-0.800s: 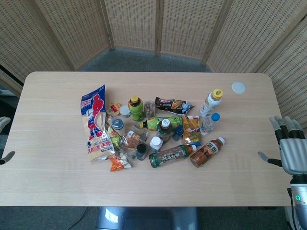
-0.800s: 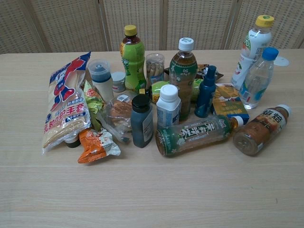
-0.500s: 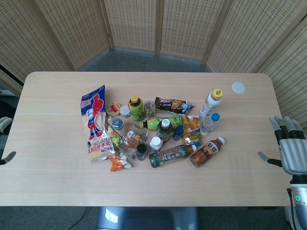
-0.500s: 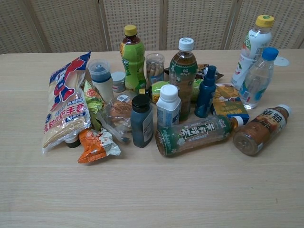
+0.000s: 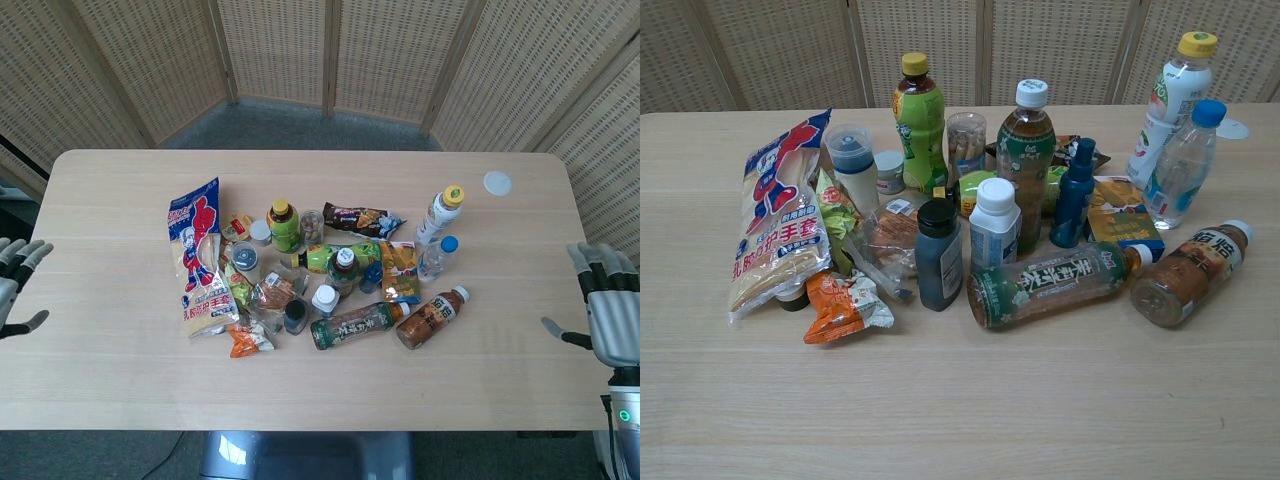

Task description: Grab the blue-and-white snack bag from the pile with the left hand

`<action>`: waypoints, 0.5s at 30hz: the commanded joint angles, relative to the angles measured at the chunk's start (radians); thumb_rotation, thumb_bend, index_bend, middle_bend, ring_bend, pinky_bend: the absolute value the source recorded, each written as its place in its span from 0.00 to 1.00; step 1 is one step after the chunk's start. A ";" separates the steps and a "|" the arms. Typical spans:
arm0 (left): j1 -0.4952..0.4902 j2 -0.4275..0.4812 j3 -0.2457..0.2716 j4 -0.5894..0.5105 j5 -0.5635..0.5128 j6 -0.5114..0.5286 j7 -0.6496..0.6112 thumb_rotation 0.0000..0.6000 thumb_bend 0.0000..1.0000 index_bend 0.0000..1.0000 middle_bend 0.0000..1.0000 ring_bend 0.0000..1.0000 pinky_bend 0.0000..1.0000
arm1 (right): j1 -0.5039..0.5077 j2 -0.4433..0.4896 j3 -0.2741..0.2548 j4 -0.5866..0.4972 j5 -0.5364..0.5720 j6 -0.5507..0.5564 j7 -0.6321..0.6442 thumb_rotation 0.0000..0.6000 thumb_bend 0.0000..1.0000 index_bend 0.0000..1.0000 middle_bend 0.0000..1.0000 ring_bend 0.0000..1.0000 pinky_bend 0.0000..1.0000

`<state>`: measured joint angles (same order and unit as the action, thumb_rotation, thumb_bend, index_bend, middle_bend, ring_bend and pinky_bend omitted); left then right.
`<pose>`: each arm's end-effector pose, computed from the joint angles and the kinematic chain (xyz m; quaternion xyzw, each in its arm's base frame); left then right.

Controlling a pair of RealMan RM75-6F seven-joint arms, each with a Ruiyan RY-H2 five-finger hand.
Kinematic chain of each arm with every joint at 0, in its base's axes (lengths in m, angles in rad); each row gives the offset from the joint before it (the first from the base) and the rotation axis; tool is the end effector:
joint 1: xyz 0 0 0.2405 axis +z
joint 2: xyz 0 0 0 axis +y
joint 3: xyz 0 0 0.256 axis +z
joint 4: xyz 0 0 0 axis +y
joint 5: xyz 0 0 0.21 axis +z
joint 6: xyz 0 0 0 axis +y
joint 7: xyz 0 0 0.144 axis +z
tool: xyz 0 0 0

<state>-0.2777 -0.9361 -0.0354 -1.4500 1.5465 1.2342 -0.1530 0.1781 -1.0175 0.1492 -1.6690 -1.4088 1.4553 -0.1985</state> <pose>-0.3279 0.2441 0.2111 -0.6964 -0.3375 -0.3032 0.5561 -0.2899 -0.2284 0.2016 0.6091 -0.2879 0.3553 0.6479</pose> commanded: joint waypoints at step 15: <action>-0.174 -0.308 0.028 0.314 0.073 -0.174 0.089 1.00 0.30 0.00 0.00 0.00 0.00 | -0.055 0.049 -0.005 -0.034 0.014 0.060 -0.006 0.81 0.02 0.00 0.00 0.00 0.00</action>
<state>-0.4304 -1.2119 -0.0126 -1.1690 1.6110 1.0790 -0.0735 0.1242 -0.9700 0.1444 -1.7020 -1.3959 1.5140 -0.2035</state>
